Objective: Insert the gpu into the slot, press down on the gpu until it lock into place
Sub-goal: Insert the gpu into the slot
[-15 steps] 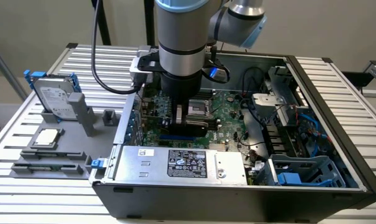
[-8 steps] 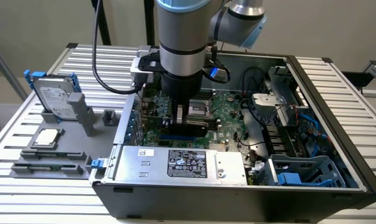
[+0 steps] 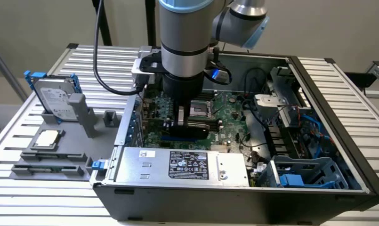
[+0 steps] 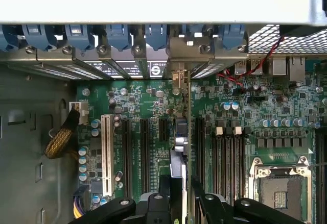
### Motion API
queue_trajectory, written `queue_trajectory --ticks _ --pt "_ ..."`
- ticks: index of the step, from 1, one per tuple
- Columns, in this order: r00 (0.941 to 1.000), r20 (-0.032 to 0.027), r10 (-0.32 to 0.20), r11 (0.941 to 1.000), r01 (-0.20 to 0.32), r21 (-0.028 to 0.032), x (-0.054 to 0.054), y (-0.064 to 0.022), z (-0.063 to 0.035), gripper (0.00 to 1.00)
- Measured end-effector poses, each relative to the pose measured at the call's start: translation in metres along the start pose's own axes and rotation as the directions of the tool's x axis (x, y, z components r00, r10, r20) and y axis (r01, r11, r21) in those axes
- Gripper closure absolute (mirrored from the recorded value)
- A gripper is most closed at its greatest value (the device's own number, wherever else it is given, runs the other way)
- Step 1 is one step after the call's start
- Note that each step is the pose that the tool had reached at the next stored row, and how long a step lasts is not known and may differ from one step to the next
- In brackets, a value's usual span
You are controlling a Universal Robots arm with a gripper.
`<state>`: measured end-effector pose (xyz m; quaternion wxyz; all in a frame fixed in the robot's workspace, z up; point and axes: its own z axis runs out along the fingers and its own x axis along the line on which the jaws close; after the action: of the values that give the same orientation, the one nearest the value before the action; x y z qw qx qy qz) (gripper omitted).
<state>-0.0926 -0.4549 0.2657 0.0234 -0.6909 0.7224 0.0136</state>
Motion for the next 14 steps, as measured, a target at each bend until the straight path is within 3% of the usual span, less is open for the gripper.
queue_trajectory --ticks 14 --pt "0.9999 0.0003 -0.013 0.9999 0.013 -0.0006 -0.0013 0.0001 0.0007 0.74"
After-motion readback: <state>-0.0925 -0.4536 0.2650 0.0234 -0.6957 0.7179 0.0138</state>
